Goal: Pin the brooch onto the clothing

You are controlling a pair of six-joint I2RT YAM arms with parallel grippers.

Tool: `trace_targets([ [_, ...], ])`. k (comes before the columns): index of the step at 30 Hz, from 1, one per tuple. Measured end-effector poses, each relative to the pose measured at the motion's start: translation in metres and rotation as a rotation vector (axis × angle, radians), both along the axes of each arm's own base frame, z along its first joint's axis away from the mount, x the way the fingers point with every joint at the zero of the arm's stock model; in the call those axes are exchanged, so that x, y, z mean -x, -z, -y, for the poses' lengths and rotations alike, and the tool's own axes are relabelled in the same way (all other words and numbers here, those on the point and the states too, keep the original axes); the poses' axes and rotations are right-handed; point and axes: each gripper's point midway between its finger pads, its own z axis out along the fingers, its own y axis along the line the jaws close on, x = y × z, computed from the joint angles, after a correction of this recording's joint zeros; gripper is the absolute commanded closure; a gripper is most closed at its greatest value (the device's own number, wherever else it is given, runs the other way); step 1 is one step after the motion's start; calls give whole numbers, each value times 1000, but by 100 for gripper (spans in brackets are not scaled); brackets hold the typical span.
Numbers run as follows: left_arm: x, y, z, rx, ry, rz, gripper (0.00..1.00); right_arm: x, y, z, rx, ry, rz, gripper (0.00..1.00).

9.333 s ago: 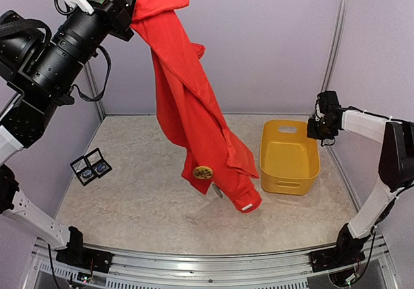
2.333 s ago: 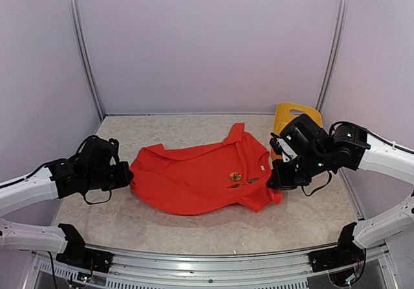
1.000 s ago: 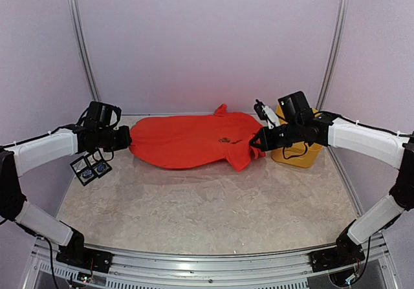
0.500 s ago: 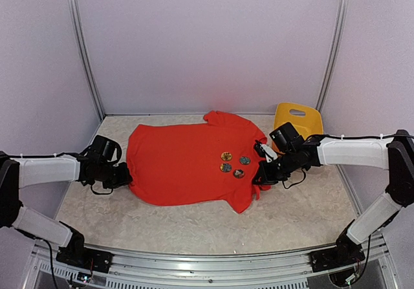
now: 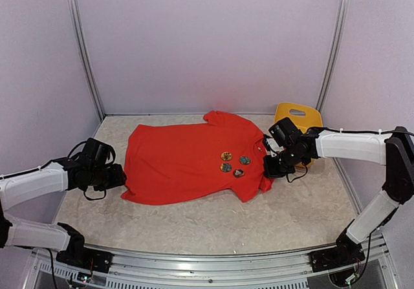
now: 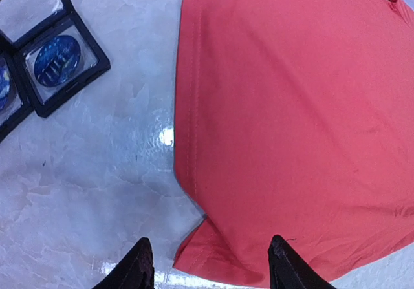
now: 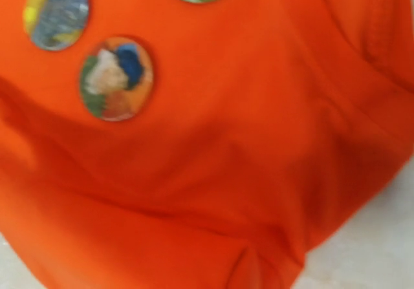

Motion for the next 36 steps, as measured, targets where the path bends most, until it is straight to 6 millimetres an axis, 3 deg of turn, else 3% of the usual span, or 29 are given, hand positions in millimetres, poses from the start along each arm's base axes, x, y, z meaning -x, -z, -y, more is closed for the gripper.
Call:
trace_targets([
  [2,11,9,0,13,-7,-13,52,2,2,5,26,7,-6,98],
  [4,23,22,-3,23,-29,-38,54,4,5,8,39,10,-13,76],
  [6,31,33,-6,29,-51,-63,54,6,9,13,60,17,-23,65],
  [11,38,52,-3,57,-89,-99,52,11,13,40,198,66,-36,61],
  [15,38,62,0,74,-102,-108,52,4,-2,44,267,81,13,58],
  [17,36,65,0,74,-106,-110,54,6,-12,32,303,45,64,58],
  [21,30,65,3,83,-106,-93,56,32,-23,-28,330,-128,140,57],
  [27,24,65,8,91,-97,-71,56,66,7,-79,352,-334,116,60],
  [31,21,65,17,98,-75,-57,56,81,20,-101,312,-429,92,63],
  [36,19,65,28,110,-51,-43,64,84,44,-99,340,-447,52,65],
])
